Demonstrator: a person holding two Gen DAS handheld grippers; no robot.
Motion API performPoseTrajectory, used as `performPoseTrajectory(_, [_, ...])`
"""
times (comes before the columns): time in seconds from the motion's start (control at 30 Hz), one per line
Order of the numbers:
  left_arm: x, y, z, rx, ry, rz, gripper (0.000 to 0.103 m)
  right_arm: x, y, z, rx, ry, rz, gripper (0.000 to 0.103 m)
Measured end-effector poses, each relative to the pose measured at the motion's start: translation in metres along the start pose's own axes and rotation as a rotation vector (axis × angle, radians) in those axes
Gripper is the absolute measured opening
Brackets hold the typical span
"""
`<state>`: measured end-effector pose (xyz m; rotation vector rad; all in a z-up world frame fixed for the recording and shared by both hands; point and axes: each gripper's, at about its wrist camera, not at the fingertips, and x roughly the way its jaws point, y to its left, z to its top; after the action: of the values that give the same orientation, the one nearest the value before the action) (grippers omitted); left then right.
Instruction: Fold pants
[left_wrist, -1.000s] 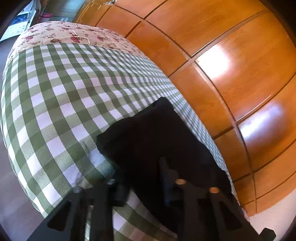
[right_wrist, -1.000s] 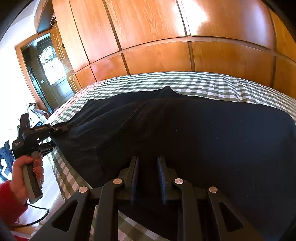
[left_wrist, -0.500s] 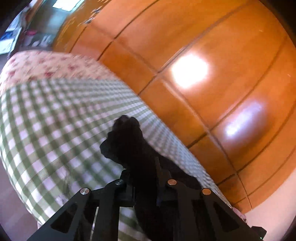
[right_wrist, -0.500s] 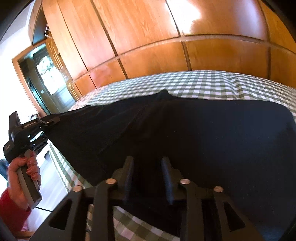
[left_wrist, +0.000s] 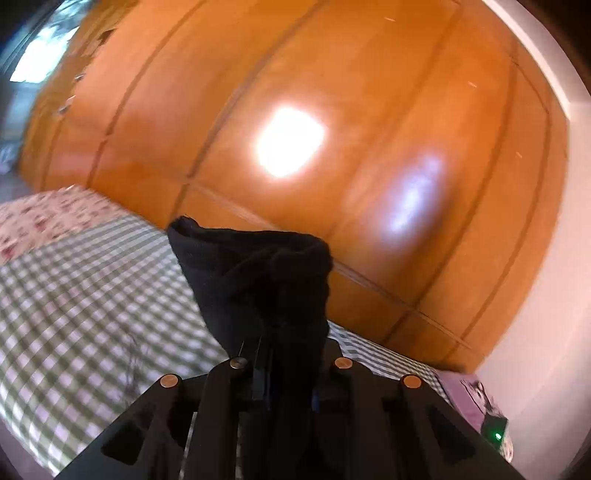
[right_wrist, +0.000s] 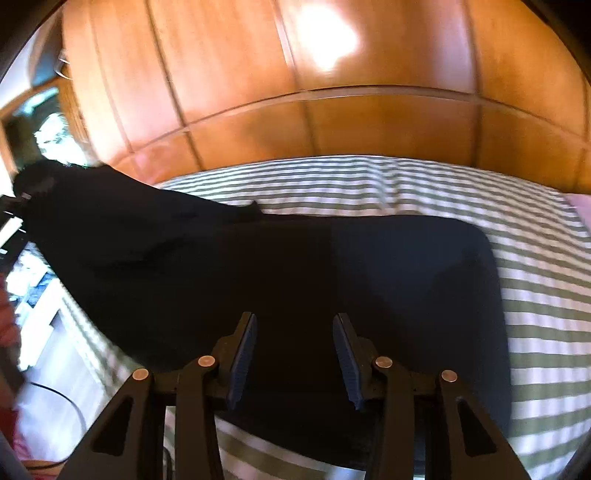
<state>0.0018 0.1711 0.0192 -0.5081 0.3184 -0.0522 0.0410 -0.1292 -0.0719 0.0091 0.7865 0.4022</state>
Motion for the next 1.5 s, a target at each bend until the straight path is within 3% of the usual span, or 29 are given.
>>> performPoseTrajectory(0.17, [0.01, -0.044, -0.003, 0.087, 0.013, -0.091, 0.013, -0.007, -0.032, 0.003, 0.059, 0.047, -0.108, 0.044])
performPoseTrajectory(0.53, [0.035, -0.102, -0.024, 0.165, 0.09, -0.229, 0.013, -0.012, -0.046, 0.0, 0.115, 0.052, -0.075, 0.043])
performPoseTrajectory(1.2, [0.075, -0.153, -0.091, 0.243, 0.307, -0.363, 0.013, -0.038, -0.075, -0.001, 0.194, 0.033, -0.022, 0.043])
performPoseTrajectory(1.5, [0.098, -0.177, -0.139, 0.354, 0.43, -0.385, 0.013, -0.057, -0.106, -0.015, 0.28, 0.028, -0.107, 0.044])
